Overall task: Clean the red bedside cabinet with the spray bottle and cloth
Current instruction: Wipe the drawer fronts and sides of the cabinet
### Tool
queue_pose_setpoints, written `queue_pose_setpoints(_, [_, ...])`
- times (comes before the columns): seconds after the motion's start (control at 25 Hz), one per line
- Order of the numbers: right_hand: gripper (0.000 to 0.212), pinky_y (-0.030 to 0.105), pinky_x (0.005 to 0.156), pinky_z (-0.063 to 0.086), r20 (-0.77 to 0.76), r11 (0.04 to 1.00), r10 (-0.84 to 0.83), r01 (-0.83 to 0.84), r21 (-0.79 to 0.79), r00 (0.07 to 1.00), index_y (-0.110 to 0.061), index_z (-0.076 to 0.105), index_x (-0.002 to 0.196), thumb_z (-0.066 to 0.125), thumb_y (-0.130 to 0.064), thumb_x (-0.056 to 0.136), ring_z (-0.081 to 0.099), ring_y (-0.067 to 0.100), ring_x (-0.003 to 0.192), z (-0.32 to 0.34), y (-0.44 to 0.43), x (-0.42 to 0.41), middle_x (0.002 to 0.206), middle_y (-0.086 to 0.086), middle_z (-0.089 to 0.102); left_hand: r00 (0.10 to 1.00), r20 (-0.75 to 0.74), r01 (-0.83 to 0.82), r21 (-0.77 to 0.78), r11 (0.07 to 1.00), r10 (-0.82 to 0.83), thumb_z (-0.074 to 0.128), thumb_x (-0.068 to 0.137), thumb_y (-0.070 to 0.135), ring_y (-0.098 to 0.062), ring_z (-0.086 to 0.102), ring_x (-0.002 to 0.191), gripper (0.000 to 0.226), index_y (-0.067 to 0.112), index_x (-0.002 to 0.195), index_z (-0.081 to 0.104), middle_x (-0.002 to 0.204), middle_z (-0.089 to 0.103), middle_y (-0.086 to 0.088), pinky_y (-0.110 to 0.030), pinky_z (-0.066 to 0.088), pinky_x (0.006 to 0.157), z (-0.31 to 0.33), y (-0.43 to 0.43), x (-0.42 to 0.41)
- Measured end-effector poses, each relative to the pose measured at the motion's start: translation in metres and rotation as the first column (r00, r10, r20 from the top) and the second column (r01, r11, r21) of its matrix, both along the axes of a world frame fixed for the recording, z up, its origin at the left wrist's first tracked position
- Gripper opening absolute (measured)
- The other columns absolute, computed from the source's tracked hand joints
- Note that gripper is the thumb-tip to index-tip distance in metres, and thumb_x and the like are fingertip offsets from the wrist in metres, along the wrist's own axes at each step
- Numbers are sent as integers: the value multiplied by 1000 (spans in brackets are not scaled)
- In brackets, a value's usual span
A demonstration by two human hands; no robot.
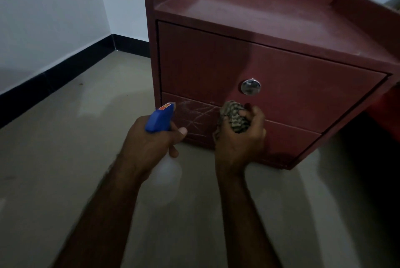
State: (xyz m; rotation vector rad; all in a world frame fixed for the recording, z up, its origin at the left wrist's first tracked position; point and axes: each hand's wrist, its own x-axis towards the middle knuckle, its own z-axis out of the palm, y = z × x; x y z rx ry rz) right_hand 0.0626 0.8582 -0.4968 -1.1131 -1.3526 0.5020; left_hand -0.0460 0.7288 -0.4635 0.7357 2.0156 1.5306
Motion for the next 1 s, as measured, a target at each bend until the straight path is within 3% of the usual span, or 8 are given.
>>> queue_pose_setpoints(0.12, [52, 24, 79, 43, 97, 995, 77, -83, 53, 992, -12, 69, 124, 83, -9, 75, 62, 23, 92, 3, -10, -22, 100, -6, 75, 1000, -5, -15, -24, 1000, 15, 78, 85, 16, -19, 66, 57, 16, 4, 86, 67, 67, 67, -8, -34, 47, 74, -1, -1, 0])
queue_pose_setpoints(0.32, [58, 14, 82, 38, 44, 999, 30, -31, 17, 999, -17, 68, 126, 85, -12, 71, 63, 20, 96, -5, -5, -7, 104, -13, 75, 999, 4, -41, -13, 999, 41, 78, 85, 17, -22, 68, 59, 18, 2, 85, 68, 65, 68, -12, -30, 46, 74, 0, -4, -8])
queue_pose_setpoints(0.6, [56, 24, 86, 46, 104, 987, 158, -158, -9, 982, -18, 68, 128, 86, -16, 74, 66, 18, 102, -3, -14, -31, 107, -6, 75, 998, -20, -67, -41, 997, 66, 78, 84, 19, -21, 68, 56, 18, 4, 83, 69, 71, 70, -15, -31, 45, 76, -4, -8, -16])
queue_pose_setpoints(0.76, [55, 6, 83, 38, 11, 998, 56, -56, -14, 998, -18, 69, 123, 85, -15, 71, 68, 18, 98, -8, -9, -26, 105, -5, 75, 998, -13, -68, -44, 997, 67, 79, 85, 19, -20, 67, 56, 18, 4, 84, 69, 69, 70, -12, -42, 54, 84, -5, -10, -22])
queue_pose_setpoints(0.92, [57, 20, 90, 45, 126, 981, 185, -190, 31, 975, -14, 69, 128, 85, -11, 74, 67, 22, 105, -6, -20, -51, 109, -4, 75, 995, -17, -102, -38, 994, 101, 80, 83, 18, -24, 69, 56, 18, 4, 83, 69, 76, 72, -16, -44, 54, 85, -7, -16, -30])
queue_pose_setpoints(1.0, [58, 15, 91, 43, 107, 976, 205, -212, 56, 973, -12, 68, 128, 86, -9, 73, 68, 23, 106, -9, -18, -51, 111, -4, 75, 995, -8, -96, -37, 995, 96, 80, 83, 20, -22, 69, 56, 18, 5, 83, 69, 74, 72, -14, -39, 52, 81, -7, -17, -30])
